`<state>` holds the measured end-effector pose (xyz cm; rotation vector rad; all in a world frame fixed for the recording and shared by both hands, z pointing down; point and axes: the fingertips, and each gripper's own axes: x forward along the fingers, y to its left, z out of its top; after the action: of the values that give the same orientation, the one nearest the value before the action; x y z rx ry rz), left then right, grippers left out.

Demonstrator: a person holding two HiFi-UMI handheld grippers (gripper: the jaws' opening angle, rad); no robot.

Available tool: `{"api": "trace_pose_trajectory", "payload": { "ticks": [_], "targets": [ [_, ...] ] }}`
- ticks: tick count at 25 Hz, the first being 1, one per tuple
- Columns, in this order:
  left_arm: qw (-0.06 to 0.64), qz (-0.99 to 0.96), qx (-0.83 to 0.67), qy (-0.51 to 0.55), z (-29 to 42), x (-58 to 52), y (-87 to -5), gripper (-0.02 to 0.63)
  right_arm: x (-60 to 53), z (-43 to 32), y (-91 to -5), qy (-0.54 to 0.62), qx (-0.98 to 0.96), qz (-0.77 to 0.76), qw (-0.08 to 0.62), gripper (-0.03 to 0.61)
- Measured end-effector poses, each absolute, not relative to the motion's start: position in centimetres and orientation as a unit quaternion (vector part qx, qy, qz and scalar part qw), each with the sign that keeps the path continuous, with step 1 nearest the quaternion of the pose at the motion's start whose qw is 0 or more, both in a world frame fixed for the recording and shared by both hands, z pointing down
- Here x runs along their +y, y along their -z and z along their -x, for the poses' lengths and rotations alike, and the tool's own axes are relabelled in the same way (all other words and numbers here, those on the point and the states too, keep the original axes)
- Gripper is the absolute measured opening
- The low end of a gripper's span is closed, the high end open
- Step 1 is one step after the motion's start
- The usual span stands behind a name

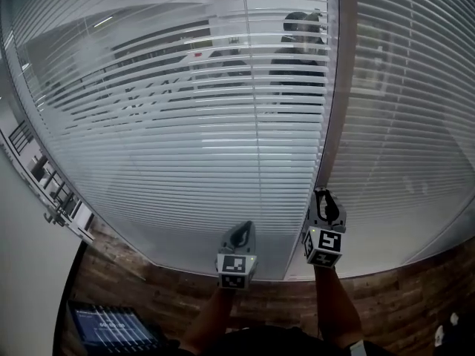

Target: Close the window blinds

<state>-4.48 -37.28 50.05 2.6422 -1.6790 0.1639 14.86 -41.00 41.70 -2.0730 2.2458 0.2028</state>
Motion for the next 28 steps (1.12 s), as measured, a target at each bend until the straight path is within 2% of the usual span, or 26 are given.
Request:
{"api": "trace_pose_trajectory", "payload": {
  "ticks": [7,15,28],
  "targets": [
    [-0.004,-0.843,-0.536,-0.058,4.5,-37.7,-49.8,-0.006,-41.0,-14.8,-41.8,-0.067,0.739,0.669,0.036,0.124],
    [-0.009,-0.843,-0.534,-0.059,4.1,-37.9,-50.3,-0.006,-40.9,-14.5,-41.6,-0.114,0.744,0.658,-0.025,0.124],
    [-0.011,-0.848,-0.526,-0.055,3.6,-37.8,-50.0,-0.006,-40.8,-13.8,-41.6,-0.263,0.701,0.633,-0.196,0.124]
  ]
}}
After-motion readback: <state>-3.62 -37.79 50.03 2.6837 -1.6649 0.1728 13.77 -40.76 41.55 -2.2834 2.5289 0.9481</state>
